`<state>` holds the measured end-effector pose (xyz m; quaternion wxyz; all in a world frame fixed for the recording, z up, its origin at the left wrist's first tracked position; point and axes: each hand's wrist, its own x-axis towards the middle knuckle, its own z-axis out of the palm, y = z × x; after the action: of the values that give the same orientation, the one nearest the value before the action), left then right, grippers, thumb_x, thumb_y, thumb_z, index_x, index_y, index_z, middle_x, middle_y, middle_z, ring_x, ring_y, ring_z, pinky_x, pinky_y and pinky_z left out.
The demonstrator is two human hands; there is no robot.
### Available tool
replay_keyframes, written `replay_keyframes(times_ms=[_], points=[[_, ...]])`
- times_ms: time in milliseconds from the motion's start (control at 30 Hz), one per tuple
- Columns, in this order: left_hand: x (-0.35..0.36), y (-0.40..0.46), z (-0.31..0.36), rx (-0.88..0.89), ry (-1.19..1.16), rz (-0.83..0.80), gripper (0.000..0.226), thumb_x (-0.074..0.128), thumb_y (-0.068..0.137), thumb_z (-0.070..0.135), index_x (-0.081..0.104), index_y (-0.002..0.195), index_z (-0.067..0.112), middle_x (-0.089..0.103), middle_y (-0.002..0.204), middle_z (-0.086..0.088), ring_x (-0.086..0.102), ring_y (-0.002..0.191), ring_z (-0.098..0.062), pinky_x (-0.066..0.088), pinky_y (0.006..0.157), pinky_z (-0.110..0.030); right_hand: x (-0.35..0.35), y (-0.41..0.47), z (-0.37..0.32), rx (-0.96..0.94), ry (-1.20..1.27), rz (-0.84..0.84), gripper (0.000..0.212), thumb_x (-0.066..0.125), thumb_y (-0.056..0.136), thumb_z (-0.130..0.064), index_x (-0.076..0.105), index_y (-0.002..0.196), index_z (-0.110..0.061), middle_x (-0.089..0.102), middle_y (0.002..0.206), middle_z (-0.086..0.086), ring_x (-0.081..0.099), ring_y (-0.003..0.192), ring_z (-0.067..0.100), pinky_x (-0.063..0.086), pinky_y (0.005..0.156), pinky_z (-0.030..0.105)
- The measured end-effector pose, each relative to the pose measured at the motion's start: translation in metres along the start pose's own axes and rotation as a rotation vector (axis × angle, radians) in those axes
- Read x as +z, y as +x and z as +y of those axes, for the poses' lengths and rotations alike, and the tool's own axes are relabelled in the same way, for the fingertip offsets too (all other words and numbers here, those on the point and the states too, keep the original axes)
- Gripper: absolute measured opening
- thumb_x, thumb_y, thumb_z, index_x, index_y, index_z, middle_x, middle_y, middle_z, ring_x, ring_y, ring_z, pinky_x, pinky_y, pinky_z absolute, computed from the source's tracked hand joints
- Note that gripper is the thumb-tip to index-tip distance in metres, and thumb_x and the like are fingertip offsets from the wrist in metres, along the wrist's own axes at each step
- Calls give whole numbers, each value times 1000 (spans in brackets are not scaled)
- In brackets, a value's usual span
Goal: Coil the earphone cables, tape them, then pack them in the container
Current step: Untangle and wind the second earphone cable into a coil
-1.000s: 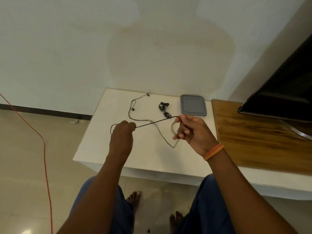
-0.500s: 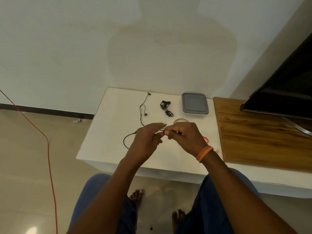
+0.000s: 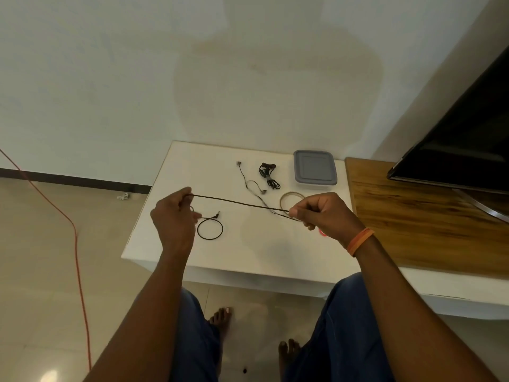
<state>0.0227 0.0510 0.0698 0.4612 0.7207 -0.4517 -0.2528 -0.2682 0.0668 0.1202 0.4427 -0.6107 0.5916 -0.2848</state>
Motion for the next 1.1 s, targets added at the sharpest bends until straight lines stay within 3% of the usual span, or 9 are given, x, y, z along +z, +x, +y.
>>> replay_keyframes(times_ms=[67,167,267,367,467,567,767,1000,1100], points=[[1,-3,-2,-30,125,-135,34,65,93,10,65,127,9,70,117,-11,67,53,-10,51,55,-12,1,-1,-1,-4,109,14,10,69,87,-17,74,82,-9,64,60,-10,54,54,-1,46,55,15],[7,-17,2,38,415,-448,85,72,84,3,25,154,12,28,160,-13,66,105,-33,56,82,-31,7,0,-5,-30,205,69,8,66,89,-13,72,87,-8,68,68,-12,59,61,-3,46,59,11],[14,-33,22,225,528,-669,105,66,82,2,-4,157,22,3,165,-7,58,118,-32,47,90,-31,13,2,-4,-76,160,96,5,68,87,-15,73,86,-15,70,76,-6,63,69,0,50,65,14],[22,-54,55,279,253,-744,71,63,90,14,32,152,28,46,150,4,70,95,-26,55,79,-30,23,3,-6,-126,128,42,5,69,87,-12,74,88,-10,71,78,-6,66,74,3,51,68,15],[30,-65,77,306,4,-737,23,58,97,15,71,112,26,73,92,9,62,48,-12,48,48,-17,26,3,-8,-168,128,7,7,69,87,-16,75,87,-11,70,74,-5,64,68,8,52,66,19],[31,-58,79,251,-35,-685,19,59,96,13,76,97,19,71,73,5,59,46,-10,45,48,-16,18,2,-5,-128,107,-11,7,72,85,-17,75,87,-11,71,70,-3,65,65,9,53,62,18],[10,-24,80,74,-413,-215,15,59,97,14,73,101,11,74,81,-4,56,48,-12,46,48,-22,15,7,11,-91,-97,78,17,67,89,-18,76,80,-6,73,76,4,62,65,-4,46,65,12],[23,-37,59,99,-194,-292,14,58,98,22,72,97,25,74,78,12,51,49,-5,46,55,-21,12,8,0,-133,222,479,14,65,91,-18,75,92,-8,71,70,5,67,63,15,56,61,22],[25,-38,54,112,-130,-296,14,59,98,25,73,97,27,74,79,14,47,49,-2,43,56,-24,12,8,4,-109,169,469,10,66,90,-18,74,92,-11,70,70,4,65,60,10,54,60,20]])
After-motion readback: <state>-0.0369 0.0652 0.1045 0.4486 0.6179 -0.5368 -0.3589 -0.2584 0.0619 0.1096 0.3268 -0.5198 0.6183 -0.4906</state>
